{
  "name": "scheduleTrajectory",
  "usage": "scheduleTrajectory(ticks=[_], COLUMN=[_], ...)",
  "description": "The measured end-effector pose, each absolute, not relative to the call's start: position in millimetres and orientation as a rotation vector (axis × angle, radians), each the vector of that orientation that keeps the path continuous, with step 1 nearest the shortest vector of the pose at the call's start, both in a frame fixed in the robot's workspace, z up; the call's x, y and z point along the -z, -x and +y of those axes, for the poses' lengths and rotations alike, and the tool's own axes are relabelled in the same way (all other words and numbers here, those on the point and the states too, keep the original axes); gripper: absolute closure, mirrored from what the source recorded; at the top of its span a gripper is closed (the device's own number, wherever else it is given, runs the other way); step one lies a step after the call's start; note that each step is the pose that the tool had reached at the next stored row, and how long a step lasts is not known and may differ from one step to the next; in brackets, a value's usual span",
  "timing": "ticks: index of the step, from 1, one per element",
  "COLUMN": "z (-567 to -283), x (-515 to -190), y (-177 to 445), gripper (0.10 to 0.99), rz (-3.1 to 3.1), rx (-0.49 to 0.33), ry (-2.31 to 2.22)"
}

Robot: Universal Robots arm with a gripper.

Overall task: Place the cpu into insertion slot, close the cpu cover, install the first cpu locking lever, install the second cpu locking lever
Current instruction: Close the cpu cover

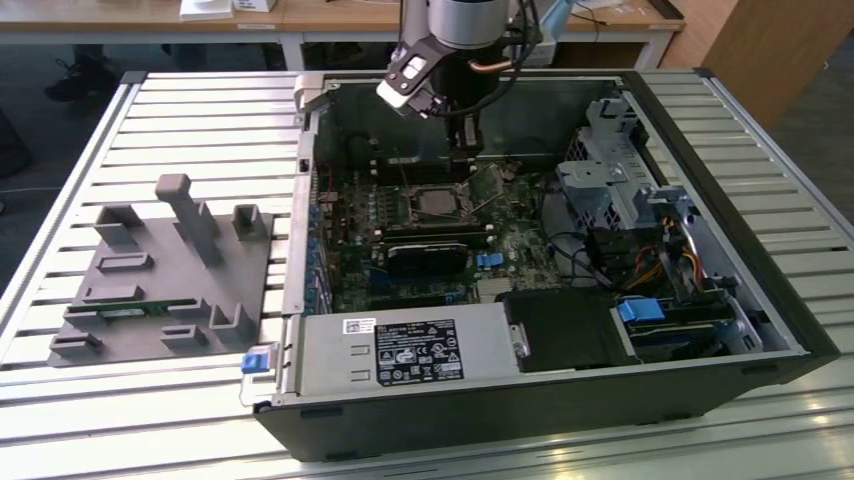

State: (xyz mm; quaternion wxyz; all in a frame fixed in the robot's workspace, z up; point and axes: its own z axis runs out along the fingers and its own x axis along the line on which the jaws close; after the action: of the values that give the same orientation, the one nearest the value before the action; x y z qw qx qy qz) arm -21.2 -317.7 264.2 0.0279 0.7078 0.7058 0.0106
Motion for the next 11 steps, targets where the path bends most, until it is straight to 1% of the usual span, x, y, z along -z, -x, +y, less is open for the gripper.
scheduleTrajectory(ticks=[11], z=[-317.7], x=[-264.2], y=[12.2], gripper=[0.980], rz=[2.183], rx=[-0.025], ry=[-2.188])
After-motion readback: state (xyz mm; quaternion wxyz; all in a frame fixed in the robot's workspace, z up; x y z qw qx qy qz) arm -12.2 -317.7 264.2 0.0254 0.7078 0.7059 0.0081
